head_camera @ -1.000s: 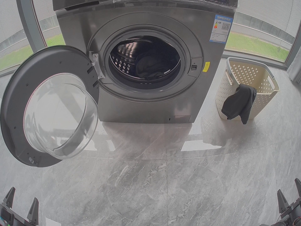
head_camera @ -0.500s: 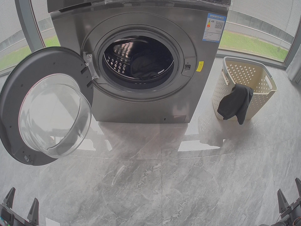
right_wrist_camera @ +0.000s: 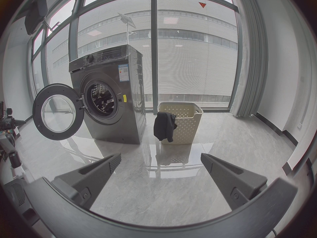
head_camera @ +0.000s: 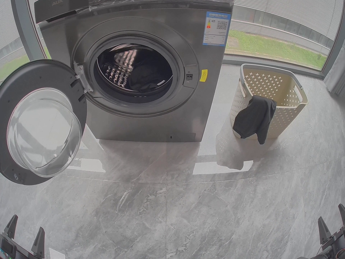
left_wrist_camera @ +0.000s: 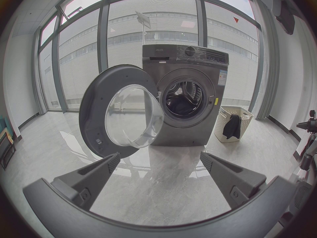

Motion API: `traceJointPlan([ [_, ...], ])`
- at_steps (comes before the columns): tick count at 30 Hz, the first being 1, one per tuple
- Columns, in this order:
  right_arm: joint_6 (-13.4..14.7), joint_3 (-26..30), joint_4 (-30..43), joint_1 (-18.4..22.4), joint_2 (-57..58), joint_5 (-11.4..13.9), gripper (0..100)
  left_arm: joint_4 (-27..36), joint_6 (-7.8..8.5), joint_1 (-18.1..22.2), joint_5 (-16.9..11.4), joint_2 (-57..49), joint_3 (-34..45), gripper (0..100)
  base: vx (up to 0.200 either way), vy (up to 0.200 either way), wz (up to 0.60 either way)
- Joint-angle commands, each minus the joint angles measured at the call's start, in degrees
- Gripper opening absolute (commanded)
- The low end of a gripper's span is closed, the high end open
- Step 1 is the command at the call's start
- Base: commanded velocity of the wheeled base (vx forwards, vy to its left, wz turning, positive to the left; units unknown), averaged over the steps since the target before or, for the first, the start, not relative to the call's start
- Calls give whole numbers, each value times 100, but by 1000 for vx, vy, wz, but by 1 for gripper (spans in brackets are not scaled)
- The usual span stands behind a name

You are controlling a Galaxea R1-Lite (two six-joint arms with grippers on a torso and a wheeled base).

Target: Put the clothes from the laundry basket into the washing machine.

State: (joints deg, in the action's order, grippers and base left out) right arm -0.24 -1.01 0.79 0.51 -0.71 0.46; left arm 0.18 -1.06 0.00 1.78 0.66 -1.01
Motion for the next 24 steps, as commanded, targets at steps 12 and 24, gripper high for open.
traceJointPlan([
  [12,-2,57,0,2,27,6,100,-1,-17,0,7,-48,92,100,0,-200,0],
  [24,-2,57,0,2,27,-2,100,8,-17,0,-11,-48,84,100,0,-200,0],
])
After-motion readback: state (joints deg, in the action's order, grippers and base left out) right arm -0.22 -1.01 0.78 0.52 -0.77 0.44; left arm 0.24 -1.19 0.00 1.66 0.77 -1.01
